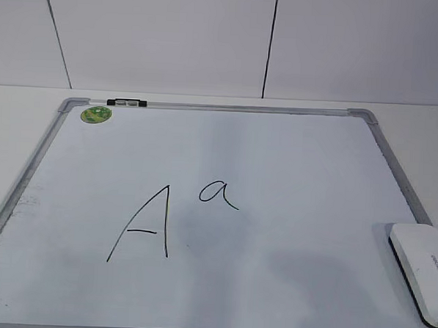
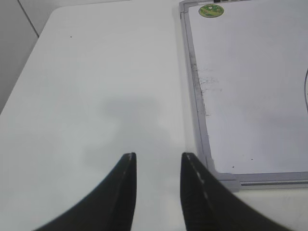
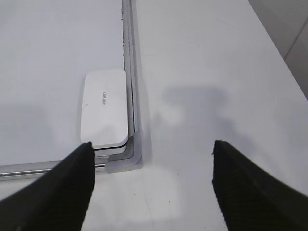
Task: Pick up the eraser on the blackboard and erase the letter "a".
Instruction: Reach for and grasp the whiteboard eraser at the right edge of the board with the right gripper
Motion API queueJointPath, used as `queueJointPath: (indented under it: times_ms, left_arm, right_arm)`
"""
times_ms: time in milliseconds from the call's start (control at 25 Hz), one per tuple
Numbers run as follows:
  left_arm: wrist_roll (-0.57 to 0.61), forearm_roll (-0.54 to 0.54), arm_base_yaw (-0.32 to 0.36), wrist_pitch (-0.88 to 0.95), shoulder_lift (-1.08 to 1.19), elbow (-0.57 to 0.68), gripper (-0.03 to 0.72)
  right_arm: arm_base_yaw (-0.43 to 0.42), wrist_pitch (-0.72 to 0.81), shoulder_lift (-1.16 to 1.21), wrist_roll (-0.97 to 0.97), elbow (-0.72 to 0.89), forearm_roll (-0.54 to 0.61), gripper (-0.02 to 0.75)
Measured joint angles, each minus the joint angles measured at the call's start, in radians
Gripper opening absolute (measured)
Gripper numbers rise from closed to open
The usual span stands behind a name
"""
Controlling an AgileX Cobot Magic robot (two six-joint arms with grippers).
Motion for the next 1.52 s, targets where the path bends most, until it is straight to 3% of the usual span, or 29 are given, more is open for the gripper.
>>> queueJointPath:
  times_ms: [400,680,960,1520]
  left_arm:
    - [0.000,0.000,0.000,0.000,0.000,0.000,0.235]
    - [0.000,0.000,0.000,0.000,0.000,0.000,0.235]
    - [0.000,0.000,0.000,0.000,0.000,0.000,0.235]
    - [0.000,0.000,0.000,0.000,0.000,0.000,0.235]
  right_arm:
    - [0.000,-0.015,0.000,-0.012,-0.004,-0.014,0.575]
    - [0.000,-0.179,0.012,-0.053,-0.023,0.056,0.575]
    - [0.009,-0.252,0.253,-0.191,-0.075,0.210,0.576]
    - [0.136,-0.129,0.740,-0.222,-0.289,0.264,0.575]
